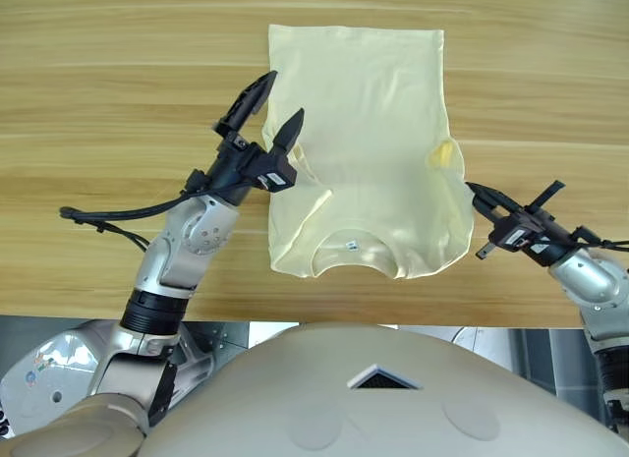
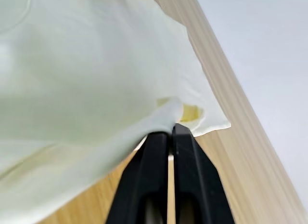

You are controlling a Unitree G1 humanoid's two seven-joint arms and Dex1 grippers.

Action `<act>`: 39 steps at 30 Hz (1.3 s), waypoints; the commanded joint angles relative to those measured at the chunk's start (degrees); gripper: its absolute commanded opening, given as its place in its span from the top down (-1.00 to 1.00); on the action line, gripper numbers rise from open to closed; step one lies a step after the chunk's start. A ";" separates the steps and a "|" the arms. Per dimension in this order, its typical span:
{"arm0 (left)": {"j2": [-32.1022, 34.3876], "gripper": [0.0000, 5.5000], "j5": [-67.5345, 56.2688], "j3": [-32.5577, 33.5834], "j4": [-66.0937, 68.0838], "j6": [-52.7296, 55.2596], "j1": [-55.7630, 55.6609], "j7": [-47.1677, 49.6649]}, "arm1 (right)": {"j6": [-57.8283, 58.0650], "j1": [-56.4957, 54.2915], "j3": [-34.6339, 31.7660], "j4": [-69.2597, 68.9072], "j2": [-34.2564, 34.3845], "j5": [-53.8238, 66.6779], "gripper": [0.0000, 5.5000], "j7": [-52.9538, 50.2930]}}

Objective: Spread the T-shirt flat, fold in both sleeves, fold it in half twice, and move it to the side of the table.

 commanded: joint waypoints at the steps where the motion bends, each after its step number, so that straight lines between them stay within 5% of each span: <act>1: -0.15 -0.18 0.25 0.05 0.22 0.46 0.27 -0.41 | 0.72 0.40 0.92 -2.36 -0.23 0.56 0.99 3.01; 17: -0.45 -0.18 0.88 -0.36 0.79 0.31 -0.05 -0.40 | 3.10 -2.04 9.27 -1.20 4.73 -7.71 0.99 4.74; 33: 0.45 -0.18 1.12 -2.56 4.47 -0.87 -0.40 -1.97 | 3.29 -4.60 7.35 -4.78 4.96 -3.27 -0.01 4.83; 39: -0.57 -0.18 8.14 -11.20 17.52 -3.25 -5.73 -2.29 | 11.65 -26.24 1.57 7.68 9.79 -0.15 -0.14 -2.02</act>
